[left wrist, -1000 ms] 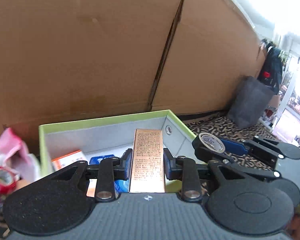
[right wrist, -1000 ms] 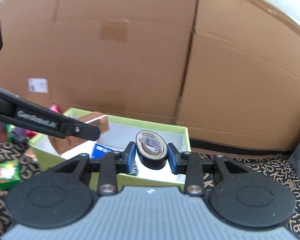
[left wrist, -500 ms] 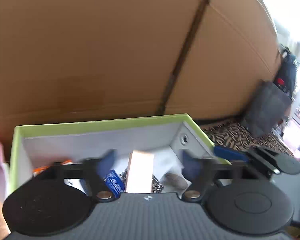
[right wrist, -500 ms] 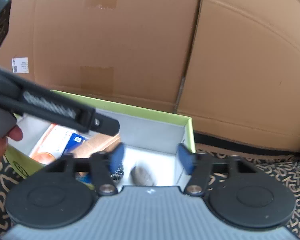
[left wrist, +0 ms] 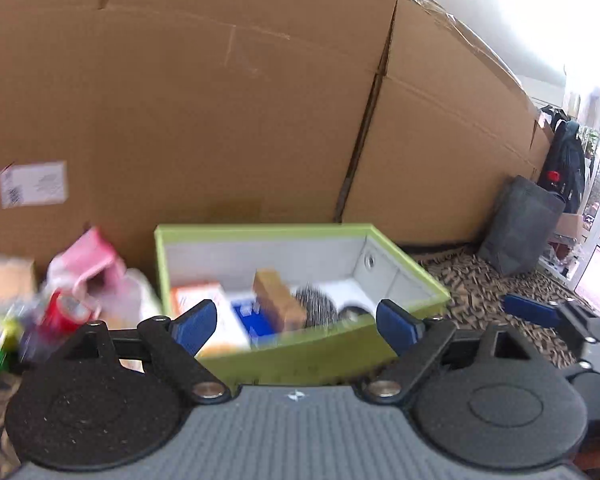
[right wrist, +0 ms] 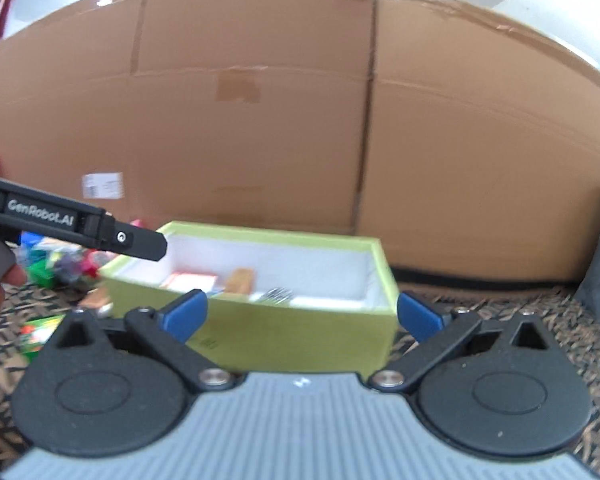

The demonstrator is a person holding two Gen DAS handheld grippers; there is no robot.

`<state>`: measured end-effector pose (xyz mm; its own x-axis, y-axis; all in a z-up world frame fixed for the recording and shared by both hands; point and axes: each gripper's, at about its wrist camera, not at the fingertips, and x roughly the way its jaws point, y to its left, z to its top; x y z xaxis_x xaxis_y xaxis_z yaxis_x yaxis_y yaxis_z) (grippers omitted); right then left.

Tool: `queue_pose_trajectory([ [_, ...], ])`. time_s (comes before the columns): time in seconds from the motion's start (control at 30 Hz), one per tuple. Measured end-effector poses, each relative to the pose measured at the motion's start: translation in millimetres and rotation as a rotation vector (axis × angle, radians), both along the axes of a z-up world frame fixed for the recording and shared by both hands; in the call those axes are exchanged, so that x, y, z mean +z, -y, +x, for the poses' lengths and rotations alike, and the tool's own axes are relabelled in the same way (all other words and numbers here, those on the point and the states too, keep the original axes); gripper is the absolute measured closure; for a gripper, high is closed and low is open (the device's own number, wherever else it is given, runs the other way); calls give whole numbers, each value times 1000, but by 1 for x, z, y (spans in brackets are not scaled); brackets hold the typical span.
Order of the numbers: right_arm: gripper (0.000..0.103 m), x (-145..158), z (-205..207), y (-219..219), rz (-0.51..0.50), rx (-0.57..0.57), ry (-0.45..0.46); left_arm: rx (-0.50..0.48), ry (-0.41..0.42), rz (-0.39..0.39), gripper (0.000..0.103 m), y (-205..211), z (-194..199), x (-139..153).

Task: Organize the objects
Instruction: 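Grasp the green box with the right gripper while the left grasps the clear cup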

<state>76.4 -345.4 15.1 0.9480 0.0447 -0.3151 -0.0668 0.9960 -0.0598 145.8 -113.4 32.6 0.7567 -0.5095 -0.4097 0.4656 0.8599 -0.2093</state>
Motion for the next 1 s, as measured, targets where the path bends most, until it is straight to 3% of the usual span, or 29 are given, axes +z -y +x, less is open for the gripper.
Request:
queue_pose_trajectory([
  [0.23, 0, -28, -28, -48, 29, 98, -98, 101, -70, 40, 13, -41, -50, -35],
  [0.57, 0, -62, -36, -91, 91, 196, -234, 315, -251, 22, 13, -117, -69, -79],
  [0.8, 0, -66, -25, -135, 79, 294, -287, 407, -204, 30, 13, -164, -77, -72],
  [1.0, 0, -54, 17, -189, -55, 411, -241, 400, -162, 57, 13, -196, -55, -54],
])
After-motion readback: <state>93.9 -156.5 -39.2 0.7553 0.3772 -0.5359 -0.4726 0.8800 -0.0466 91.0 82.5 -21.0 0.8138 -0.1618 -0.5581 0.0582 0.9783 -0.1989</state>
